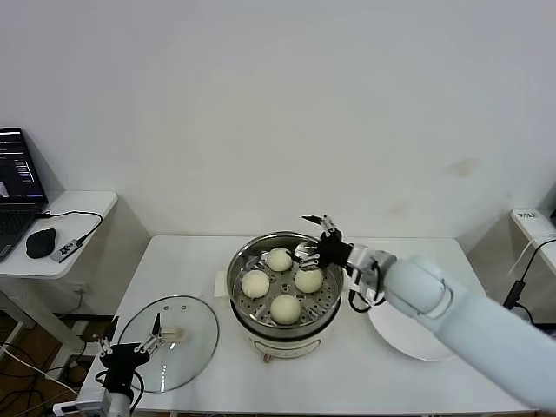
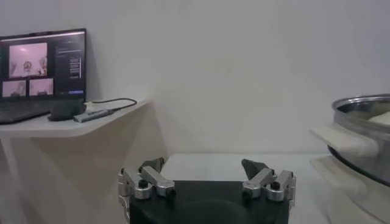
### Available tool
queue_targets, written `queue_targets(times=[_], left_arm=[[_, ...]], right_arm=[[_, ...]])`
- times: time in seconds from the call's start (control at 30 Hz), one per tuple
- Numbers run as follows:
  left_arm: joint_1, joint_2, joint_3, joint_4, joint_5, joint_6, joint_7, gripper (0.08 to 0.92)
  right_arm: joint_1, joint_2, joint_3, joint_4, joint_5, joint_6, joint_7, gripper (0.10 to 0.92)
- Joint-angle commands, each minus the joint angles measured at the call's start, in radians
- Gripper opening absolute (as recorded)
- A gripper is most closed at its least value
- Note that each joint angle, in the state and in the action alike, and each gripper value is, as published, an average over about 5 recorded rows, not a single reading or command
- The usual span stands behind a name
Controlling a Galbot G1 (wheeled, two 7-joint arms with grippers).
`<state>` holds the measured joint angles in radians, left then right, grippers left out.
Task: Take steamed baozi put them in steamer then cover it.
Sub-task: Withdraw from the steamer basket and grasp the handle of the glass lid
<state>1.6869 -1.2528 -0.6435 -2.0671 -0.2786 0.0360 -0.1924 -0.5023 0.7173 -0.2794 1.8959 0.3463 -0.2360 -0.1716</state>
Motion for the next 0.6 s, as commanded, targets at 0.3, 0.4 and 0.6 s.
queue_targets(times=[0.3,0.4,0.6], left_arm=[[-0.049,0.067,-0.017,0.154,0.518,-0.055,0.018,0.823],[-0.056,0.087,-0.035,0.200,0.735,-0.083,0.019,0.823],[-0.014,0.111,-0.101,0.272,1.143,-0.167,-0.009,0.823]], right_arm=[[-0.929,0.591,1.068,0.060,-0.198,0.380,-0.038,0.823],[-0.978,0.653,1.124,0.086,-0.210,0.368,-0.046,0.823],[-1.062,0.713,1.178,0.097,-0.233,0.379,-0.042,0.823]])
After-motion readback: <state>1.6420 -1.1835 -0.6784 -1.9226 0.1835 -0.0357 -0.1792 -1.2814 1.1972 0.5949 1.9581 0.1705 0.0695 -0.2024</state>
